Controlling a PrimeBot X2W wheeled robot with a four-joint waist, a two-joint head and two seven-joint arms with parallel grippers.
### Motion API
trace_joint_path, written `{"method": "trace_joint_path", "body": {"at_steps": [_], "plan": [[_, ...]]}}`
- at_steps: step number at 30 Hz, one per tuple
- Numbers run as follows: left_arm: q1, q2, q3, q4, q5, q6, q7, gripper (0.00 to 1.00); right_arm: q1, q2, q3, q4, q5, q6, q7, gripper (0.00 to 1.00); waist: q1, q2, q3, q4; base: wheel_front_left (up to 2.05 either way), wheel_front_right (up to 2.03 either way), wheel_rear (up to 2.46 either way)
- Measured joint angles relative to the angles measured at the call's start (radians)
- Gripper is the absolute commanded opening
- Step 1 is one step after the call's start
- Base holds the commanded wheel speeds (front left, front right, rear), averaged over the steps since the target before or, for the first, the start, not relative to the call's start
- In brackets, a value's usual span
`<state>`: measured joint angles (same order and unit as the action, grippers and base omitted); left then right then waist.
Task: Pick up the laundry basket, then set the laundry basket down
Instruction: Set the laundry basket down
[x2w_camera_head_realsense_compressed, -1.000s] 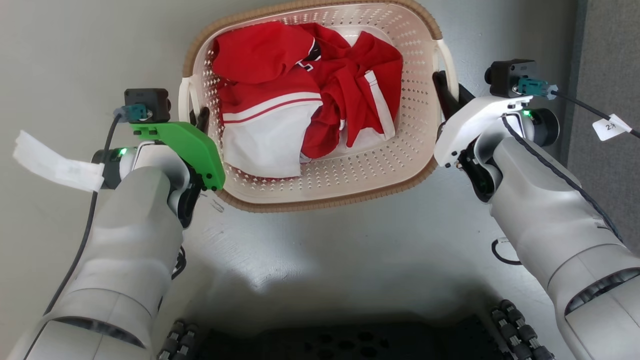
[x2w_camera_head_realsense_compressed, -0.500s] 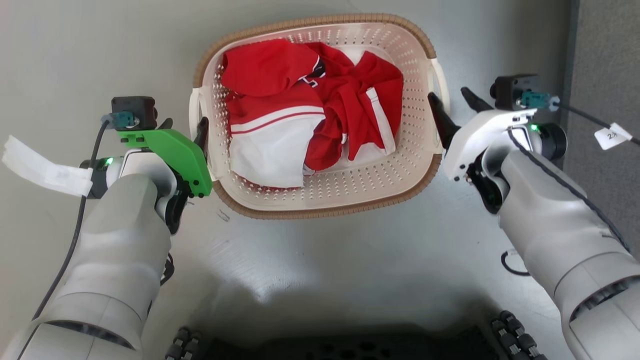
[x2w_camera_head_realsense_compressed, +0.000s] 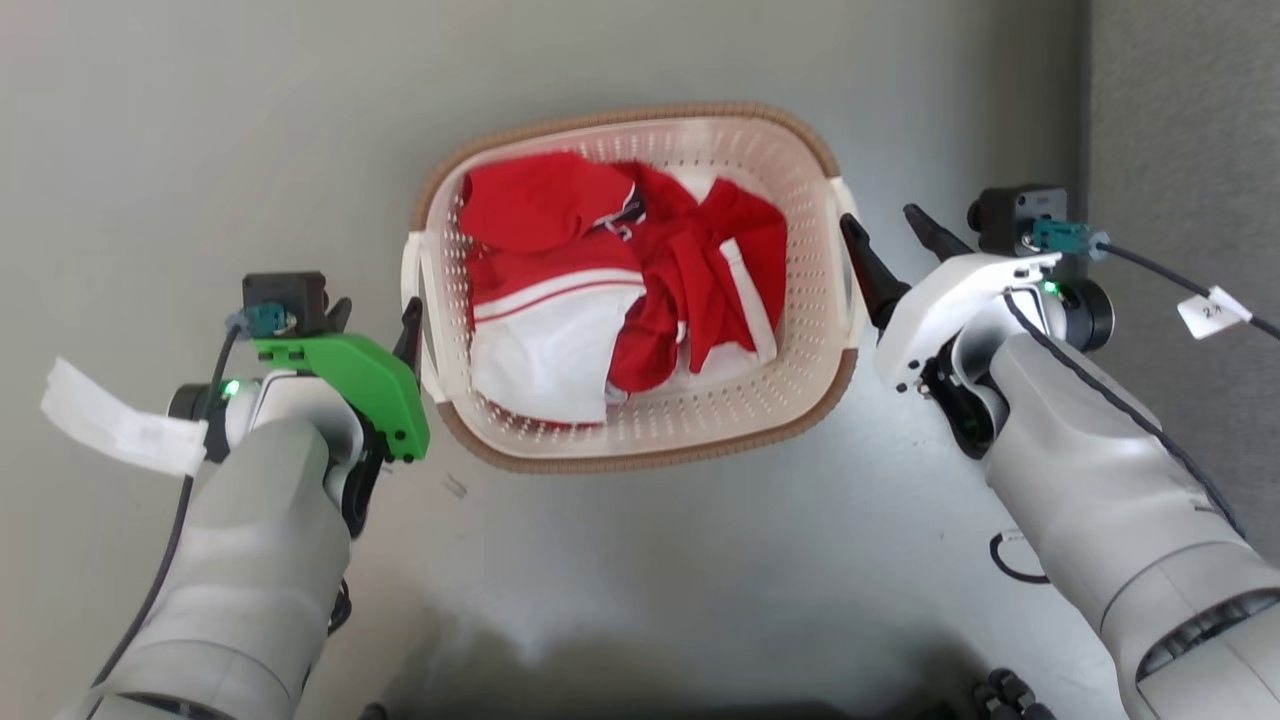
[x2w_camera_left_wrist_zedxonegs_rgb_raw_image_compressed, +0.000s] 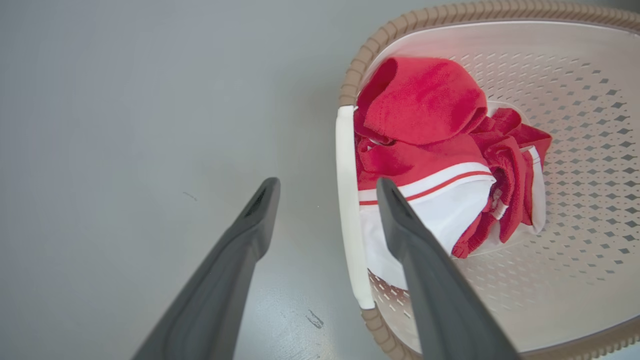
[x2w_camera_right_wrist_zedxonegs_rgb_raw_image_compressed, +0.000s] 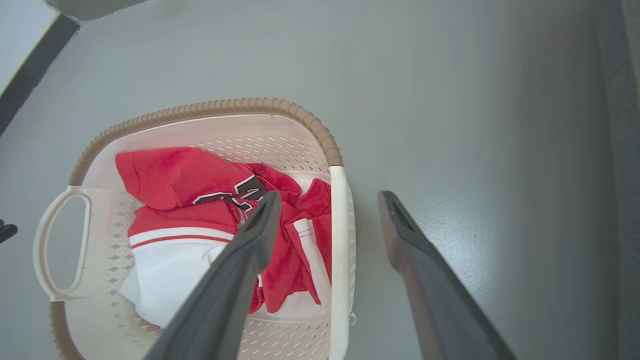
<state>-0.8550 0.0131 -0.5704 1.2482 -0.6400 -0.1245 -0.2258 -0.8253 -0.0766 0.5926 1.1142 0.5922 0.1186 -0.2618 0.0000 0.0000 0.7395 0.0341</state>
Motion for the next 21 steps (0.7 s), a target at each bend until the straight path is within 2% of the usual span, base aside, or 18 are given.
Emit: {"method": "trace_joint_path", "body": {"at_steps": [11, 14, 21], "plan": [[0.069, 0.001, 0.01, -0.035, 0.005, 0.003, -0.023, 1.0, 0.093, -0.021, -0.047, -0.078, -0.002, -0.005, 0.0, 1.0, 0.0, 0.0, -0.147, -0.014, 0.0, 0.0, 0.0], [0.096, 0.002, 0.021, -0.049, 0.005, 0.018, -0.023, 1.0, 0.122, -0.021, -0.067, -0.109, -0.004, -0.007, 0.0, 1.0, 0.0, 0.0, -0.189, -0.018, 0.0, 0.0, 0.0], [0.13, 0.028, 0.083, -0.192, 0.005, 0.063, -0.023, 1.0, 0.187, -0.037, -0.129, -0.191, -0.013, -0.05, 0.0, 1.0, 0.0, 0.0, -0.289, -0.027, 0.0, 0.0, 0.0]]}}
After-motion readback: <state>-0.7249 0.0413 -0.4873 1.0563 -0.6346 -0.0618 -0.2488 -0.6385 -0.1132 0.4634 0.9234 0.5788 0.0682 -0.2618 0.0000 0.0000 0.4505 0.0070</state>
